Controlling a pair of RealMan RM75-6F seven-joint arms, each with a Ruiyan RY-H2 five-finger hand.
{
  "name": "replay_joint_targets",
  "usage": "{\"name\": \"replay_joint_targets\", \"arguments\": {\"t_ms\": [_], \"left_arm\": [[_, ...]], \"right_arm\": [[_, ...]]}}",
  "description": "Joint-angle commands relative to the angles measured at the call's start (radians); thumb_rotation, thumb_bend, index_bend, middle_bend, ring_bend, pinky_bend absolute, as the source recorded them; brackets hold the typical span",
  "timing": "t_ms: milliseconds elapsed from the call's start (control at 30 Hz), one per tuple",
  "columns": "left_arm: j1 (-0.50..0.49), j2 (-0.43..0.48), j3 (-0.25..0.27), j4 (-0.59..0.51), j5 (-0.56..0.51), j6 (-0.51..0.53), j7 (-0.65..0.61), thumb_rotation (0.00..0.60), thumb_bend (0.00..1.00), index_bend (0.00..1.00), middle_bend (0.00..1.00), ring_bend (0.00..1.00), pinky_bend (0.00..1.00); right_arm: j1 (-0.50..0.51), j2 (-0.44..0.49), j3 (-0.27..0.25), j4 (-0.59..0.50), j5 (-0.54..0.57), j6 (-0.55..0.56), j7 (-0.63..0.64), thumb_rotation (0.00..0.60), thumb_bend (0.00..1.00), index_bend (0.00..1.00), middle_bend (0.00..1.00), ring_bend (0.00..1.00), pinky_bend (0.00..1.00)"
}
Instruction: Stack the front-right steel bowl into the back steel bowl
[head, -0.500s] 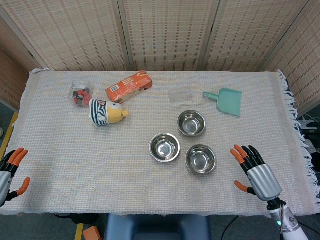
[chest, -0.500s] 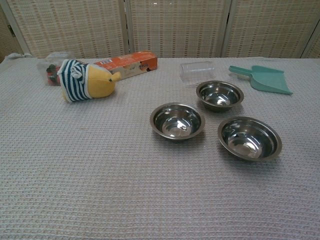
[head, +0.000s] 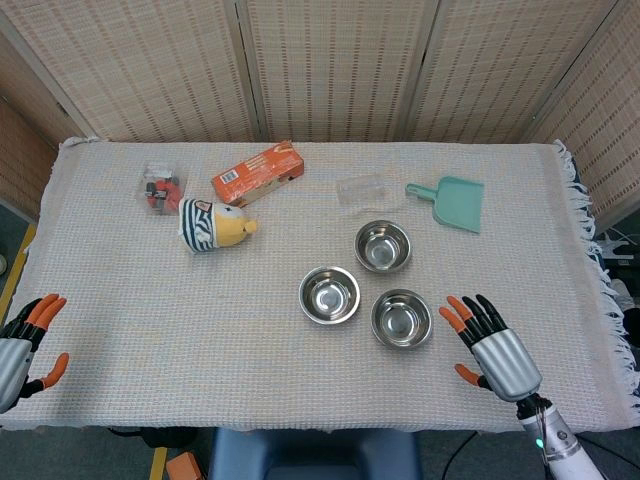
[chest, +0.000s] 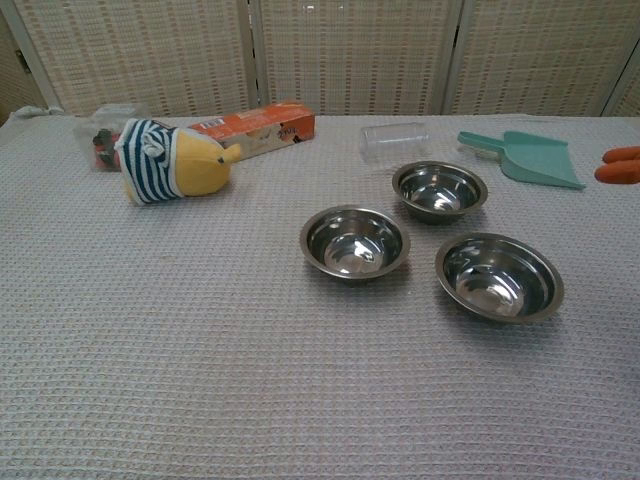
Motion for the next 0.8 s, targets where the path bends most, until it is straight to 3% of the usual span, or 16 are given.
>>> {"name": "replay_joint_targets", "arguments": {"t_ms": [33,233,500,800], "left_arm": [[0.0,0.002,0.0,0.0,-0.003,-0.001,-0.003,0.6,0.46,0.0,0.0,0.0,0.18],[0.003,0.008,0.005,0.0,-0.003,0.001,-0.016,0.6,0.46,0.0,0.0,0.0,0.18],[0.007,0.015,0.01,0.002,0.003,0.008,-0.031,0.6,0.46,0.0,0.0,0.0,0.18],[0.004,0.016,0.014,0.006,0.006,0.002,-0.04,0.6,0.48,0.0,0.0,0.0,0.18]], "right_arm": [[0.051,-0.04,0.025,0.0,0.011,-0.089,-0.124,0.6,0.12,0.27,0.0,0.0,0.0],[0.098,-0.106,0.034,0.028,0.05,-0.196,-0.228,0.6,0.13,0.33,0.0,0.0,0.0],[0.134,-0.209,0.04,0.134,0.087,-0.253,-0.235,0.6,0.19,0.38,0.0,0.0,0.0],[0.152,-0.289,0.044,0.23,0.086,-0.227,-0.202,0.6,0.36,0.61,0.0,0.0,0.0]]}}
